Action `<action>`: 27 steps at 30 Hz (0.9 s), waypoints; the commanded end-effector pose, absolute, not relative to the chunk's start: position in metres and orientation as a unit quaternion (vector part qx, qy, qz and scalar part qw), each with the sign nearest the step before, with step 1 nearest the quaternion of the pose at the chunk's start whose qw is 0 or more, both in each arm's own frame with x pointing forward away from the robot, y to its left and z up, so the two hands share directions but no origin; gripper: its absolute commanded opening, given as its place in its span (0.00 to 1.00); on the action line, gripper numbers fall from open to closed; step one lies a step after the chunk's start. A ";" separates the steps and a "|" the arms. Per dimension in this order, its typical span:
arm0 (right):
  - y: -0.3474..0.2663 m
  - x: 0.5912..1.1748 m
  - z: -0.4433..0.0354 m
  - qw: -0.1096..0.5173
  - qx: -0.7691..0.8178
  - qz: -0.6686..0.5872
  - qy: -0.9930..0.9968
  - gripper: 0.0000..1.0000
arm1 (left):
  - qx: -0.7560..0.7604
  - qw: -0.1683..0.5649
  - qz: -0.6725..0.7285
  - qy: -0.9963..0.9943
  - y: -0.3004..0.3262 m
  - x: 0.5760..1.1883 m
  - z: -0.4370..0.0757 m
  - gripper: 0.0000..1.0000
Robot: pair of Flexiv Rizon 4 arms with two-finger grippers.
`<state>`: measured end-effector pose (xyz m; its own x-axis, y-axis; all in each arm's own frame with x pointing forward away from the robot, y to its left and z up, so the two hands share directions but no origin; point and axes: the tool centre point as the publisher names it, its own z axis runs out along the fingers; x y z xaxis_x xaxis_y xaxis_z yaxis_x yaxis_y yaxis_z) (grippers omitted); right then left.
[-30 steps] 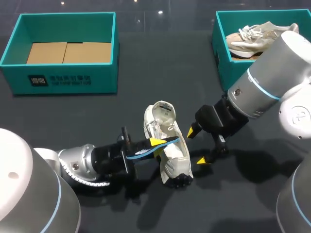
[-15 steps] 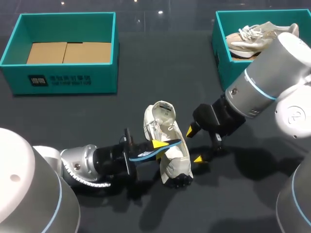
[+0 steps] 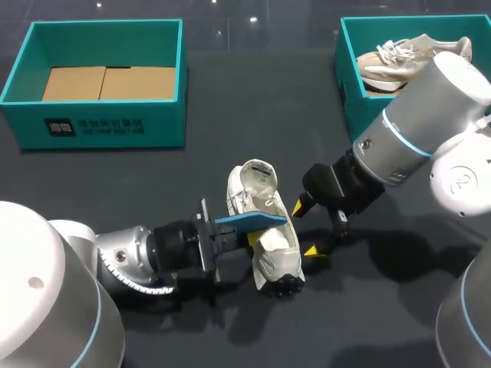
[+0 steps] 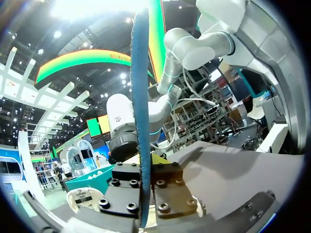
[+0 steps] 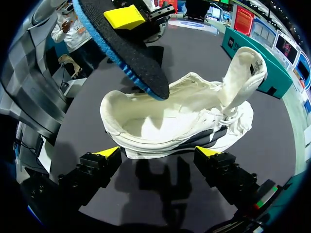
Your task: Take the shoe out of the shoebox, open the shoe tongue, remove and reinsert the insole, then place the shoe into the shoebox
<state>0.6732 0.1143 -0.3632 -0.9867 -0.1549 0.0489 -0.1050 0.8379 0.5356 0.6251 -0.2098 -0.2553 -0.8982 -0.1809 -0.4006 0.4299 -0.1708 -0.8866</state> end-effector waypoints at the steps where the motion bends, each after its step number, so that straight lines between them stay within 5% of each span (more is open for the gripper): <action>1: 0.115 0.672 -0.364 0.044 0.067 -0.276 -0.958 1.00 | 0.099 0.181 -0.755 0.622 -0.205 0.629 -0.244 0.00; 27: 0.115 0.672 -0.364 0.044 0.067 -0.276 -0.958 1.00 | 0.113 0.145 -0.749 0.637 -0.226 0.632 -0.254 0.00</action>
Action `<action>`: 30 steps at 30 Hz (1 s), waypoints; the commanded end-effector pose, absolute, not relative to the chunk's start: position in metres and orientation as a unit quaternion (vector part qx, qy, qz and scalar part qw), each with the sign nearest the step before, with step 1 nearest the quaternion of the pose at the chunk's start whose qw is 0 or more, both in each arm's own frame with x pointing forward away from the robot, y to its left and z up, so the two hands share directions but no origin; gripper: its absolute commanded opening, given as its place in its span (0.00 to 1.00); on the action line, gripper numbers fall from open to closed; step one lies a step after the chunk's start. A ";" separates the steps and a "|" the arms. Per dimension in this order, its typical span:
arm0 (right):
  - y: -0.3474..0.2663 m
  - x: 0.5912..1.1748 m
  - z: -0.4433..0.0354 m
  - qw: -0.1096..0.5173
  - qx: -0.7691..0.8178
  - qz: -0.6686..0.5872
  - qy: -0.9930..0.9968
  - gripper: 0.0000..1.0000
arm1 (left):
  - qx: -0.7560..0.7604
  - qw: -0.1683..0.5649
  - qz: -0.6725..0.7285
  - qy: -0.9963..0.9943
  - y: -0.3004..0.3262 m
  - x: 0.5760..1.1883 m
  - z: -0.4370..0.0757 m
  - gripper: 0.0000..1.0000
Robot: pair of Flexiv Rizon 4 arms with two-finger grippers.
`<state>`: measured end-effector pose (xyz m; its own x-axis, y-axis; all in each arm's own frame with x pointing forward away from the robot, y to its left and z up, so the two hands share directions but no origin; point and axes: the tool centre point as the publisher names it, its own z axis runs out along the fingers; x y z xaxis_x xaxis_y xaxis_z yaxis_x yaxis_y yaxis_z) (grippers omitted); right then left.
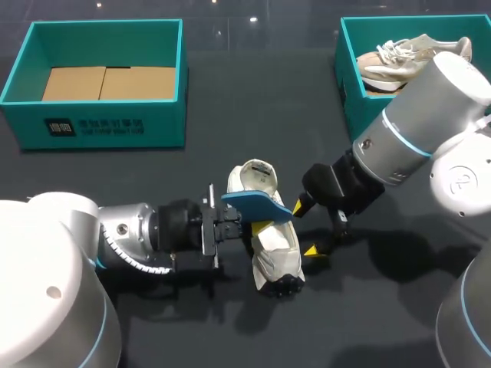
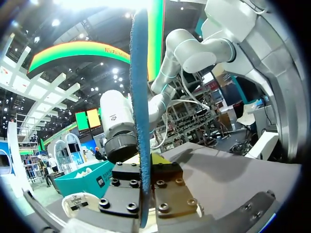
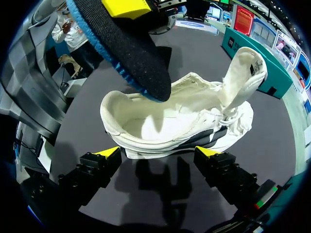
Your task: Take the shoe out of the shoebox, open the shoe tongue, remove and reinsert the insole, then place the shoe into the shoebox
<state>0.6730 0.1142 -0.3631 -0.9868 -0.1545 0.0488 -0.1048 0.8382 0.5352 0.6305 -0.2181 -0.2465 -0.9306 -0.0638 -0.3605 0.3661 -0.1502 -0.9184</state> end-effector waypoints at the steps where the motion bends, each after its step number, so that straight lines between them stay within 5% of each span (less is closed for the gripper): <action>1: 0.115 0.672 -0.364 0.044 0.067 -0.276 -0.958 1.00 | 0.107 0.144 -0.748 0.639 -0.227 0.633 -0.256 0.00; 30: 0.115 0.672 -0.364 0.044 0.067 -0.276 -0.958 1.00 | 0.099 0.134 -0.733 0.660 -0.248 0.628 -0.273 0.00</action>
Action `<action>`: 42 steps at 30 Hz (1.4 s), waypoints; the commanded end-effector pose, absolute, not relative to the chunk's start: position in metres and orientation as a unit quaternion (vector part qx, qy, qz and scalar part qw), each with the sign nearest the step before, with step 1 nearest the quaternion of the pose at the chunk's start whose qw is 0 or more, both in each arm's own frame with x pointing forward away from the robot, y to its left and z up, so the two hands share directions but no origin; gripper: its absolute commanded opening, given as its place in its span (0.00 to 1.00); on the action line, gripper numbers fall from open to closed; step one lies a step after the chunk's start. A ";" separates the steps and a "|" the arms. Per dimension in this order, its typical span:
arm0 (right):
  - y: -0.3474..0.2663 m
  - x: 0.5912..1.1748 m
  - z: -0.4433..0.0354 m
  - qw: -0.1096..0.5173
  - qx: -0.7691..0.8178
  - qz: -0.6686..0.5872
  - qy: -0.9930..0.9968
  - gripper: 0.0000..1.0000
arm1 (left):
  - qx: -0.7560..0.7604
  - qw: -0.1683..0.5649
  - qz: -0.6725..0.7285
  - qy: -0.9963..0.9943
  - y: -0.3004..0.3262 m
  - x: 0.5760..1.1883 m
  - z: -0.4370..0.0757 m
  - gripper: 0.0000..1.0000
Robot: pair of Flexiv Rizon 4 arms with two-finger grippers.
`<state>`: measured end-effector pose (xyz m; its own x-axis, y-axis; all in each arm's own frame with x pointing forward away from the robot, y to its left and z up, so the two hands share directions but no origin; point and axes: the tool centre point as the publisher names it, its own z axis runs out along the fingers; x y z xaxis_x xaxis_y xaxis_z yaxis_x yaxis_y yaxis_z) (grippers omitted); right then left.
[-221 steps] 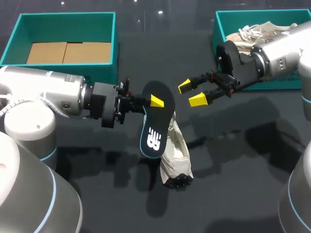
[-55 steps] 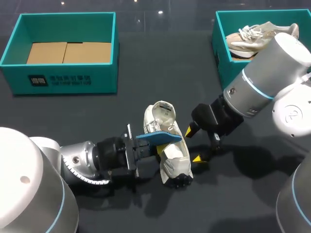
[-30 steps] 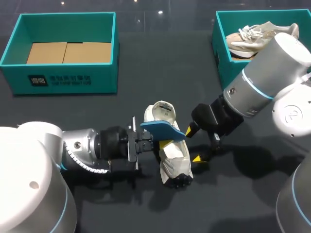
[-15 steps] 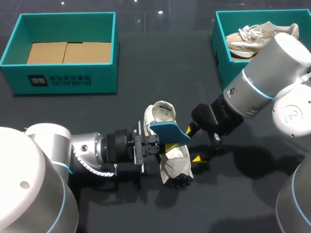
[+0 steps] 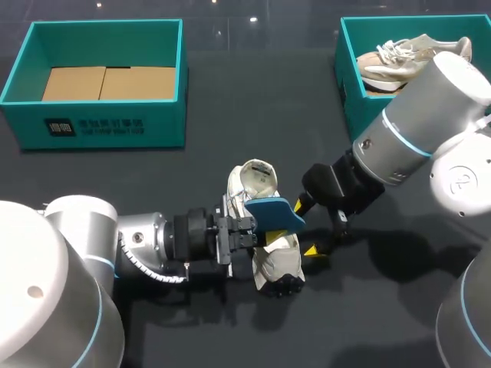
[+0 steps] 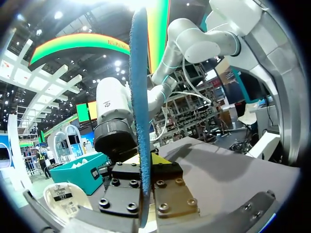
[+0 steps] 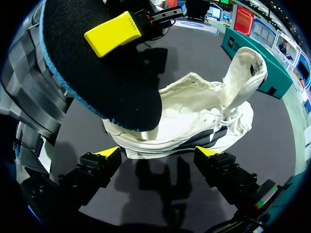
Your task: Take the shoe out of the shoebox, open the shoe tongue, remove and reinsert the insole, then place the shoe into the shoebox
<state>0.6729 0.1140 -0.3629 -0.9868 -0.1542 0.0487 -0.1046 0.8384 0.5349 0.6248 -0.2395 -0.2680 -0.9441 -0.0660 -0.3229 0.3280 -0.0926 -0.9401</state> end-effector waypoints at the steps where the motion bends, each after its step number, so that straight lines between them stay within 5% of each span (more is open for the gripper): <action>1: 0.115 0.672 -0.364 0.044 0.067 -0.276 -0.958 1.00 | 0.097 0.133 -0.733 0.660 -0.249 0.629 -0.273 0.00; 42: 0.115 0.672 -0.364 0.044 0.067 -0.276 -0.958 1.00 | 0.102 0.139 -0.701 0.692 -0.243 0.638 -0.297 0.00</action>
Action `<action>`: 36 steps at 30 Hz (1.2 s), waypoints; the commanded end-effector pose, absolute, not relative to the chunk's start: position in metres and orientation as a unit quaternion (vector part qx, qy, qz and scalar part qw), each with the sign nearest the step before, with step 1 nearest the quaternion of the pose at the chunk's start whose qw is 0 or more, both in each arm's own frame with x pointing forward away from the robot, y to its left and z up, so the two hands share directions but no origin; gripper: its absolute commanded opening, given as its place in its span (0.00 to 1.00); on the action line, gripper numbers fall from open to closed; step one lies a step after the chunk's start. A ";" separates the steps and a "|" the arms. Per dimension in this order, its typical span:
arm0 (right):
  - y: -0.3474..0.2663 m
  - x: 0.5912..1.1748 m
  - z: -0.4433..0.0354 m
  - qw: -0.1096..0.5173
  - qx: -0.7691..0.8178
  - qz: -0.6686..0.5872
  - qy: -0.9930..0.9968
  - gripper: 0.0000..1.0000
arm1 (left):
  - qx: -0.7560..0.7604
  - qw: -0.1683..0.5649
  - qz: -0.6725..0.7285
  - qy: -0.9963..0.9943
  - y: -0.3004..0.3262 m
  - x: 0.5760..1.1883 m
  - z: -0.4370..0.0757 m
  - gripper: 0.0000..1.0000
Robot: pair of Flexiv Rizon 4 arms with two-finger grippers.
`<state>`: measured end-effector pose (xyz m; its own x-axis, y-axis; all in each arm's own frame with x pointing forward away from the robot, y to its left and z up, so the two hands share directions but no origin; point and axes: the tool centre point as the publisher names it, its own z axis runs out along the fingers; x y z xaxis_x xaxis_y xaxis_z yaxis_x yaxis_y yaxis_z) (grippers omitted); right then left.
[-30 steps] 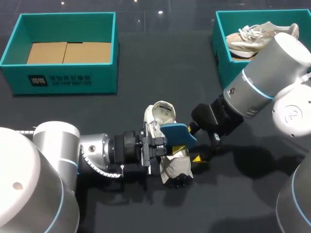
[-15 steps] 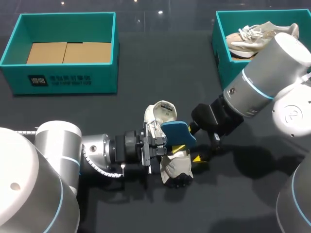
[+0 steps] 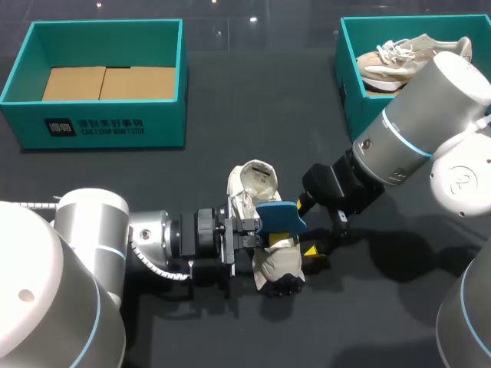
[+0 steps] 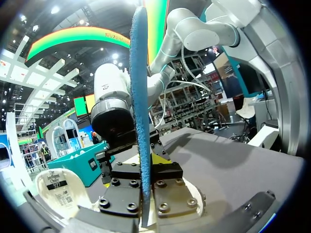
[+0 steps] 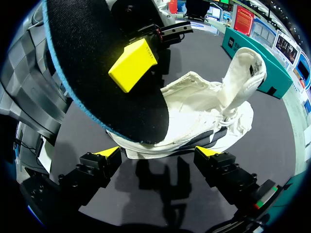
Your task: Take the shoe out of the shoebox, open the shoe tongue, remove and reinsert the insole, then place the shoe into the shoebox
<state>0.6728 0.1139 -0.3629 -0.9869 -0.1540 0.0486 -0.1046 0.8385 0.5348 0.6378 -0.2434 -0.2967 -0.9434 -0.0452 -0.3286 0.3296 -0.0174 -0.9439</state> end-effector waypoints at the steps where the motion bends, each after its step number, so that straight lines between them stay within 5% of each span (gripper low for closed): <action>1: 0.115 0.672 -0.364 0.044 0.067 -0.276 -0.958 1.00 | 0.102 0.139 -0.701 0.692 -0.243 0.639 -0.298 0.00; 36: 0.115 0.672 -0.364 0.044 0.067 -0.276 -0.958 1.00 | 0.111 0.189 -0.670 0.710 -0.243 0.653 -0.329 0.00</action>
